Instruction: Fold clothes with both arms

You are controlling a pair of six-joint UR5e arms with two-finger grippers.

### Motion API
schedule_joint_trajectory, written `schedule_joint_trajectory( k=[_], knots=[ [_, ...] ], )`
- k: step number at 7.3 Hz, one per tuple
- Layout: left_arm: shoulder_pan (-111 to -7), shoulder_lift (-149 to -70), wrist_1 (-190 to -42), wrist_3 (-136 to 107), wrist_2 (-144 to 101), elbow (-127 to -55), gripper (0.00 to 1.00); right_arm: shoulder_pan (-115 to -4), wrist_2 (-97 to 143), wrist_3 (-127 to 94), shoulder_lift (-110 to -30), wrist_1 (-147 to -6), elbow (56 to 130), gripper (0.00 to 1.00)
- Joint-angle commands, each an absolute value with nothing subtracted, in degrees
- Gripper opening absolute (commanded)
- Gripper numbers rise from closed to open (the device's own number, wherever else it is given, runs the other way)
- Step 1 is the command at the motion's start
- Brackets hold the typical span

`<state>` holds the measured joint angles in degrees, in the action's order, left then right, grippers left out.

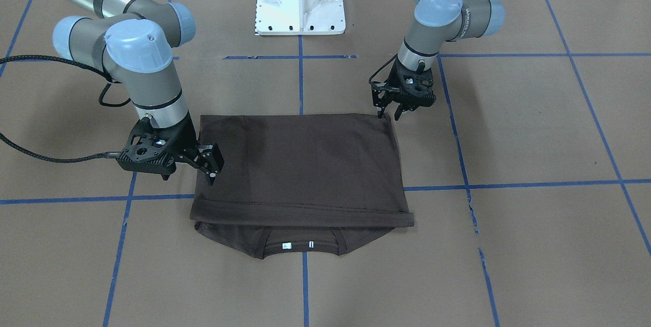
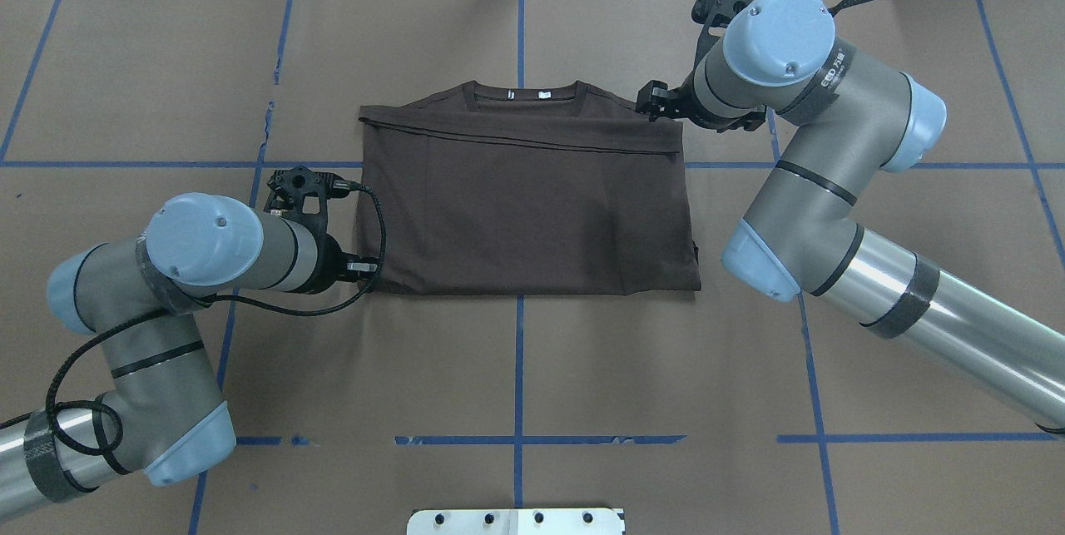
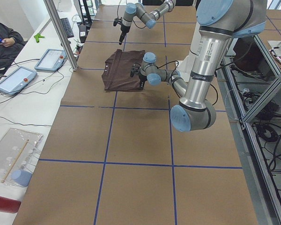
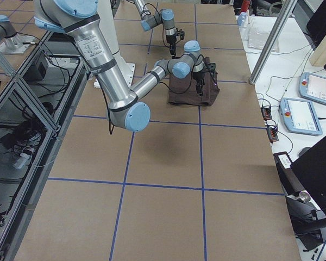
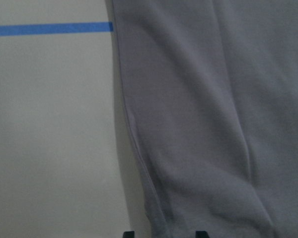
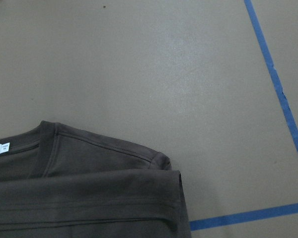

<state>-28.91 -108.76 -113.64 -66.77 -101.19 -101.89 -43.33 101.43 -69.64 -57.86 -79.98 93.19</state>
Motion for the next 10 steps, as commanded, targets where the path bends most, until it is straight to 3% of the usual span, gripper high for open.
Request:
schedule_joint_trajectory(
  k=[1, 3, 4, 5, 8, 10],
  knots=[
    [-28.48, -108.9, -113.64, -66.97, -101.16, -101.26, 0.37, -43.33, 101.43, -69.61, -58.18, -79.98, 93.25, 1.0],
    [-27.95, -109.07, -113.73, -67.06, -101.16, -100.46, 0.29, -43.33, 101.43, -69.43, -58.27, -79.98, 93.16, 1.0],
    [-27.95, -109.33, -113.73, -67.84, -101.16, -100.46, 0.08, -43.33, 101.34, -69.43, -58.27, -79.98, 93.16, 1.0],
    [-27.95, -109.6, -113.64, -68.29, -101.16, -100.63, 0.0, -43.33, 101.34, -69.43, -58.27, -79.98, 93.16, 1.0],
    [-30.57, -109.51, -113.56, -67.24, -98.28, -100.82, 0.0, -43.15, 101.34, -69.96, -58.18, -79.98, 93.16, 1.0],
    [-38.45, -109.77, -113.73, -56.48, -98.35, -96.97, 0.0, -43.07, 101.25, -70.22, -58.18, -79.98, 93.25, 1.0]
  ],
)
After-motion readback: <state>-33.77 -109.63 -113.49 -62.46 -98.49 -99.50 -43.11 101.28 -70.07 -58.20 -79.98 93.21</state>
